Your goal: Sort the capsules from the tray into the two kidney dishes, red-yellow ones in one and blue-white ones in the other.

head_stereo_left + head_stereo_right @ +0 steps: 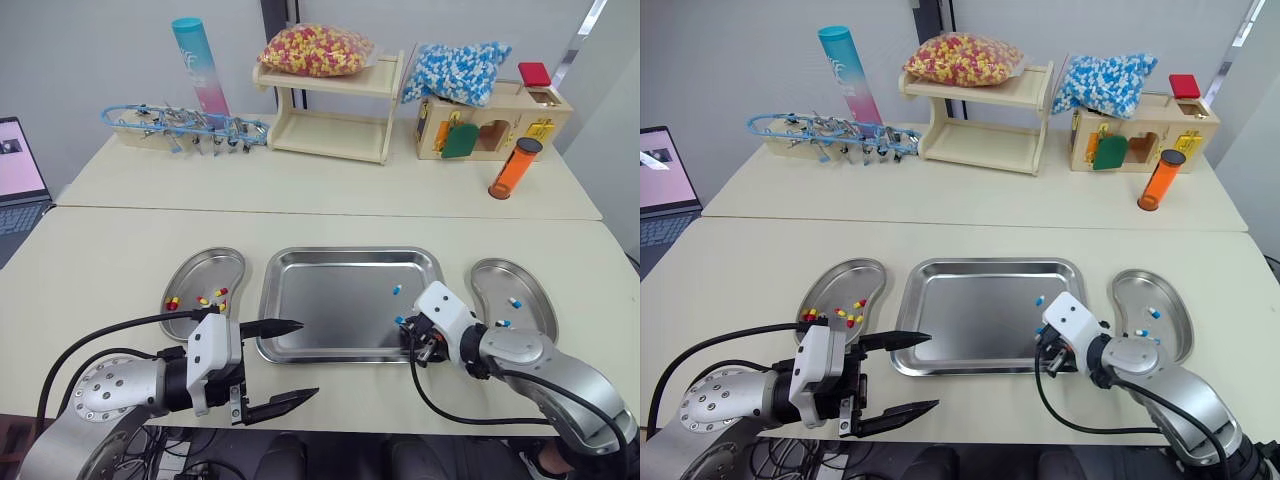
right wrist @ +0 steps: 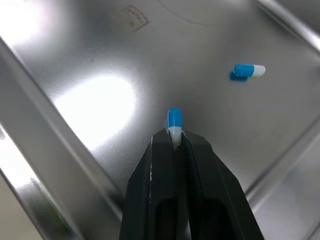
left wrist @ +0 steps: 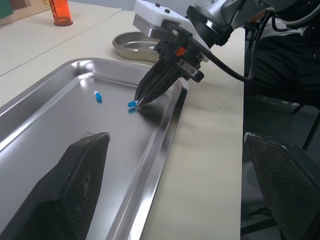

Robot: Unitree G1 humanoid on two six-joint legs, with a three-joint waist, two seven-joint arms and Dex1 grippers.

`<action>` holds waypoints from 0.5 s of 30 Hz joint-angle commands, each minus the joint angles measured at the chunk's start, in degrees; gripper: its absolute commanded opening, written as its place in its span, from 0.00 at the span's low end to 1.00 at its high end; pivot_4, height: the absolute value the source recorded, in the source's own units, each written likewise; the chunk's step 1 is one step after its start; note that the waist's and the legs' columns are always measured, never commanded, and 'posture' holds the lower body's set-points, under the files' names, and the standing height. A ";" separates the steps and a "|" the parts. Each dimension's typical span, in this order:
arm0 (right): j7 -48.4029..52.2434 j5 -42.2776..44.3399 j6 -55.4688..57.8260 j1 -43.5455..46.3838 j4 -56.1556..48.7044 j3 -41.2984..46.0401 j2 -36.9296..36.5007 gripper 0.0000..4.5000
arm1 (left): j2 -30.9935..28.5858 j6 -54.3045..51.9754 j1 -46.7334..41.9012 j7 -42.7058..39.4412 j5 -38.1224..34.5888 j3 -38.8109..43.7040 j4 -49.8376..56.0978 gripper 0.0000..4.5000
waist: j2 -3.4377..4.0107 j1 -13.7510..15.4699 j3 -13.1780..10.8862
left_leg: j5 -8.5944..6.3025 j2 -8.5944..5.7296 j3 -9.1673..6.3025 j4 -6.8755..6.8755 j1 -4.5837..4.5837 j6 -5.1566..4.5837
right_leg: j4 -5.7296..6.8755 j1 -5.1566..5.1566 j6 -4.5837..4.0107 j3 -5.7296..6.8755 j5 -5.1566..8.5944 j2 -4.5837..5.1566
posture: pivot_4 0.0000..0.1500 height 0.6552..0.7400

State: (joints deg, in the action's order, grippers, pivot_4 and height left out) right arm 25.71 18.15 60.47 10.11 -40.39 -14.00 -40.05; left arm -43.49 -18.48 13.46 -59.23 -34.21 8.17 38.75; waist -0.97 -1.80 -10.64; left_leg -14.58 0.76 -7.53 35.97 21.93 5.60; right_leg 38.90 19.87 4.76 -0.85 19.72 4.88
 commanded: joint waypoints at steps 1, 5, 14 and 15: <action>4.45 3.91 -3.37 -0.08 -4.88 8.08 -1.21 0.01 | -0.32 0.32 -0.19 -0.43 -1.85 -0.22 2.55 1.00 | 0.01 0.04 -0.01 | 0.00 0.00 0.00 0.00 0.01 0.00 | 0.00 0.01 0.00 0.00 0.00 0.00 | 1.00 1.00; 10.95 6.89 -8.60 -5.97 -5.34 19.44 -4.93 0.01 | -0.42 0.54 -1.09 -1.55 -3.09 -1.59 3.45 1.00 | -0.01 0.29 -0.01 | 0.00 0.00 0.01 0.00 0.06 0.00 | -0.03 0.00 0.00 0.01 0.00 0.00 | 1.00 1.00; 15.83 2.73 -14.91 -23.70 4.25 40.45 -10.25 0.01 | 0.79 1.51 -4.61 -2.90 -1.49 -6.03 0.37 1.00 | -0.01 0.32 -0.02 | 0.00 0.00 0.04 0.02 -0.03 0.00 | -0.03 -0.15 0.00 0.02 0.00 0.00 | 1.00 1.00; 15.30 2.68 -14.48 -23.89 5.23 40.45 -9.99 0.01 | 0.90 1.60 -4.90 -2.94 -1.40 -6.36 0.18 1.00 | 0.00 0.18 -0.02 | 0.00 0.00 0.07 0.02 -0.05 0.00 | -0.03 -0.16 0.00 0.01 0.00 0.01 | 1.00 1.00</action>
State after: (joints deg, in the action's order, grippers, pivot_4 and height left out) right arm 41.07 21.28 46.95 -13.77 -34.82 24.58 -49.57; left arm -42.82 -18.01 9.17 -61.97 -35.72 2.46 38.45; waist -0.97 -1.61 -10.66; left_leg -14.58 0.76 -7.47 35.99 21.86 5.59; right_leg 38.88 19.72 4.77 -0.85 19.72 4.89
